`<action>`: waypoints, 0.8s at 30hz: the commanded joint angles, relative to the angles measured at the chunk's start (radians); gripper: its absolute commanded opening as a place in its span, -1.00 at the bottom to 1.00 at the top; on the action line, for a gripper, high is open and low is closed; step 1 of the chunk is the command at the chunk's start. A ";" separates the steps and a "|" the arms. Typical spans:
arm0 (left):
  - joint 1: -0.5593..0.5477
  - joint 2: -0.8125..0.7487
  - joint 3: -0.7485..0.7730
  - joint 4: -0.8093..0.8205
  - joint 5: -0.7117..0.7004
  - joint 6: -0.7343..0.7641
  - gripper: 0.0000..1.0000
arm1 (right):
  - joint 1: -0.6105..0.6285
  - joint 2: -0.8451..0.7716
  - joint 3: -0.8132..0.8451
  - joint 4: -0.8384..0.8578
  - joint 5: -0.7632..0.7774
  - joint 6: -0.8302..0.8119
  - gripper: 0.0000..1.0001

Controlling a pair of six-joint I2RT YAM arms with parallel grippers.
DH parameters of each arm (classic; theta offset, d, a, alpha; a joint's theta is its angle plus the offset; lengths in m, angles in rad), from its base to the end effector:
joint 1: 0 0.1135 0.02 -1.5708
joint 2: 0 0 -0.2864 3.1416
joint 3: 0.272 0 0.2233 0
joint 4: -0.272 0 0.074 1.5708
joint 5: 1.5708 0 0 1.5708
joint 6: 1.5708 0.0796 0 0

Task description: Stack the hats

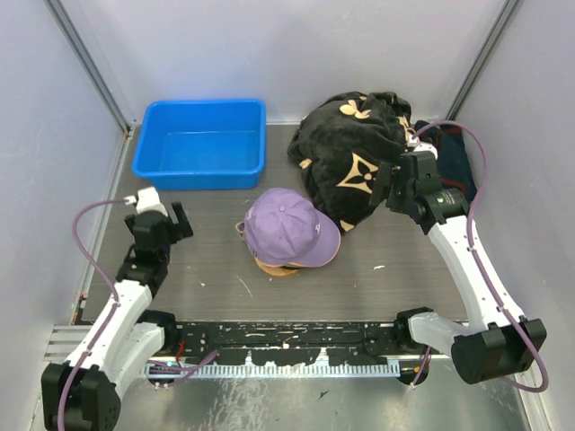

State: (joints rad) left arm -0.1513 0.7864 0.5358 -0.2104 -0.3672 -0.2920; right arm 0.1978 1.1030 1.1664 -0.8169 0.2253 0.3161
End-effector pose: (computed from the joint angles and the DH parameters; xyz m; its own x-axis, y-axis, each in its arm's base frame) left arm 0.1761 0.0021 0.2550 -0.3701 -0.2153 -0.9037 -0.2963 0.9493 -0.1049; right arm 0.2116 0.0243 0.3389 -0.6475 0.1793 -0.7407 0.1783 0.9806 0.0814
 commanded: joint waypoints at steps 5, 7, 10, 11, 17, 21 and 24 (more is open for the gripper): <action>0.004 0.233 -0.261 0.824 -0.001 0.247 0.96 | -0.006 0.059 -0.008 0.073 -0.085 0.005 1.00; 0.009 0.327 -0.269 0.919 0.011 0.261 0.96 | -0.006 0.067 -0.020 0.080 -0.068 0.006 1.00; 0.018 0.486 -0.289 1.118 0.013 0.249 0.96 | -0.010 0.087 -0.049 0.102 -0.052 0.005 1.00; 0.019 0.534 -0.290 1.162 0.029 0.266 0.96 | -0.010 0.096 -0.049 0.101 -0.053 0.006 1.00; 0.026 0.824 -0.328 1.543 0.097 0.303 0.96 | -0.017 0.131 -0.054 0.122 -0.044 0.003 1.00; 0.038 0.746 -0.294 1.334 0.084 0.263 0.96 | -0.026 0.103 -0.154 0.229 0.086 0.001 1.00; 0.053 0.769 -0.215 1.223 0.076 0.252 0.96 | -0.033 0.055 -0.329 0.428 0.114 -0.080 1.00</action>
State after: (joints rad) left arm -0.1181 1.5623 0.2306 1.0481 -0.2752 -0.0277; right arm 0.1783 1.2251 1.0016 -0.6338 0.2352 0.3107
